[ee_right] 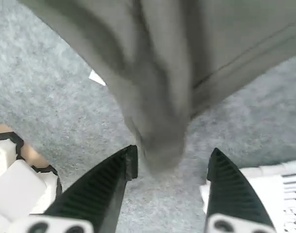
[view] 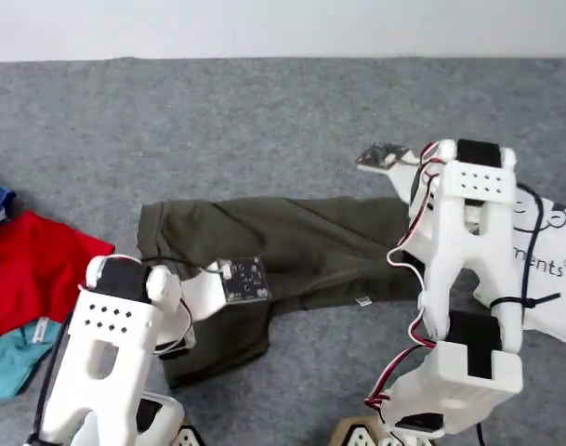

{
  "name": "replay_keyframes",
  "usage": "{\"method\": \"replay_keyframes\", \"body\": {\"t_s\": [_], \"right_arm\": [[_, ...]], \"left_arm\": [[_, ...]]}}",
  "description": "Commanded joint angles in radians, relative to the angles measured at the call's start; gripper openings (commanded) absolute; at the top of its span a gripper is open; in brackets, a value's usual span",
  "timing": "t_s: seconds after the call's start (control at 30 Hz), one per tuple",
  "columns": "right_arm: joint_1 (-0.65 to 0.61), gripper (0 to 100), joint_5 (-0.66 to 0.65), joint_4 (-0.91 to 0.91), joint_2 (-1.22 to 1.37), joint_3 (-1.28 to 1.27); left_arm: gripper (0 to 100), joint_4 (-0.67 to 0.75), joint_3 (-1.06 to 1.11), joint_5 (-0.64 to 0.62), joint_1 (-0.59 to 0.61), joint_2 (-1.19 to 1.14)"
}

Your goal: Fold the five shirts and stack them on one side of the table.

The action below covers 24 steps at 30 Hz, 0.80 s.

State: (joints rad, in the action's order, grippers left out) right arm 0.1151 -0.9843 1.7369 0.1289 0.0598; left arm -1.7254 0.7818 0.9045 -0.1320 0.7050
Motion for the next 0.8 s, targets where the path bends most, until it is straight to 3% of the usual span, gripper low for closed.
{"method": "replay_keyframes", "body": {"t_s": [0.0, 0.17, 0.4, 0.47, 0.6, 0.77], "right_arm": [[0.005, 24.4, -0.003, 0.016, -0.058, 0.114], [-0.002, 19.1, 0.041, -0.059, -0.056, 0.189], [-0.081, 0.9, 0.307, -0.344, 0.022, 0.193], [-0.101, 1.9, 0.350, -0.424, 0.090, 0.198], [-0.136, 0.9, 0.381, -0.504, 0.223, 0.199], [-0.168, 1.0, 0.381, -0.516, 0.338, 0.199]], "left_arm": [[11, -0.028, -0.111, -0.074, 0.003, 0.020], [9, 0.060, -0.239, -0.230, 0.029, 0.018], [1, 0.540, -0.151, -0.488, 0.172, -0.103], [1, 0.626, -0.143, -0.539, 0.190, -0.207], [1, 0.669, -0.225, -0.555, 0.192, -0.451], [1, 0.618, -0.403, -0.557, 0.190, -0.713]]}}
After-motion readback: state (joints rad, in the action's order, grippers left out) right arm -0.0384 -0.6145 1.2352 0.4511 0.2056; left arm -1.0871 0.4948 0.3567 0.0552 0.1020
